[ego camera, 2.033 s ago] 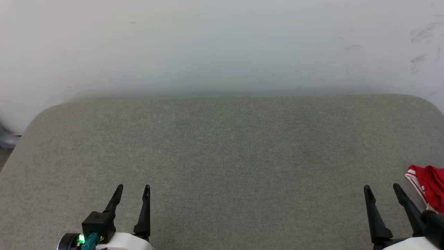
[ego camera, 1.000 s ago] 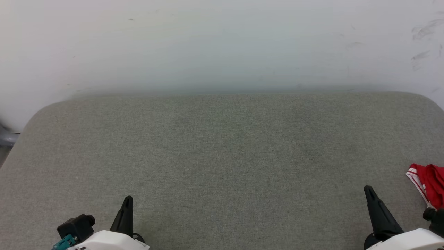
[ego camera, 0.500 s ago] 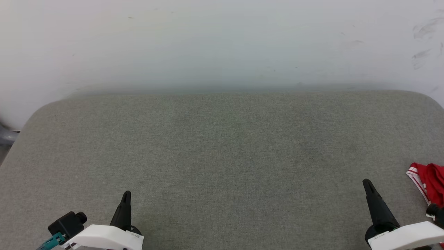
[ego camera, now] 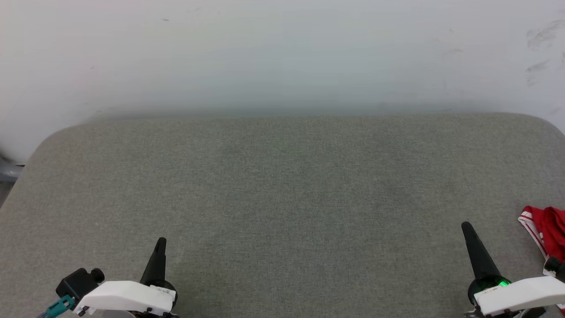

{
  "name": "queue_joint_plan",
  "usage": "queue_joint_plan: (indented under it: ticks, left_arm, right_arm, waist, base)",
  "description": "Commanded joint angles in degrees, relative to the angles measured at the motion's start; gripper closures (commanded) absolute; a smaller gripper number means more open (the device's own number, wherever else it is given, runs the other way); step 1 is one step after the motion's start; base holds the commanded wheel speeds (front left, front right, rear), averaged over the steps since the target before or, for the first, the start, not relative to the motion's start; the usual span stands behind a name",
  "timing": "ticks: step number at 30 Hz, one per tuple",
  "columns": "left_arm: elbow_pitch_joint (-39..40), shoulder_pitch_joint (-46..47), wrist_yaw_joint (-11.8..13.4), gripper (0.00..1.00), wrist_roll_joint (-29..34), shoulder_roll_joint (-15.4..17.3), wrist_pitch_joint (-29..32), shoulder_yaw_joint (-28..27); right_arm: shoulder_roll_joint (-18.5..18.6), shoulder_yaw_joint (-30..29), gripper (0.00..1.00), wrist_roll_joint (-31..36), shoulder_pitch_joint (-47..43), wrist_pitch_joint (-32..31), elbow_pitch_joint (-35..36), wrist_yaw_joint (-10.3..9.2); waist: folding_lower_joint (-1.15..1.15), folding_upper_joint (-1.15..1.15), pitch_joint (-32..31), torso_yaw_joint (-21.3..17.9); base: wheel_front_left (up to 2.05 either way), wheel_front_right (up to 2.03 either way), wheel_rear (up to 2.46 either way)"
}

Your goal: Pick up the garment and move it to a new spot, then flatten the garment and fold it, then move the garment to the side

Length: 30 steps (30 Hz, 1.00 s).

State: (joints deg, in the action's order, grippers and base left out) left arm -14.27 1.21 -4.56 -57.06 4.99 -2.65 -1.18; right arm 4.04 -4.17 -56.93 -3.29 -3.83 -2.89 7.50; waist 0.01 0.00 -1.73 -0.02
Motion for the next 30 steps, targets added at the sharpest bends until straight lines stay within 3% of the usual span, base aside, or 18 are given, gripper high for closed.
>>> queue_joint_plan:
  ticks: [1, 30]
  left_arm:
    - [0.66, 1.66, -0.62, 1.00, -2.07, 0.04, 0.51, -0.57]
    - [0.50, 3.44, -1.71, 1.00, -17.84, -1.01, 4.69, -2.90]
  right_arm:
    - [0.47, 0.00, 1.00, -2.24, 1.76, 0.01, -0.18, 0.00]
    - [0.41, -0.21, 1.00, -18.77, 5.54, -0.60, -5.39, 0.00]
  waist:
    - [-0.01, 0.00, 0.05, 0.00]
    - [-0.01, 0.00, 0.79, 0.01]
  base:
    - [0.00, 0.00, 0.00]
    - [0.00, 0.00, 0.00]
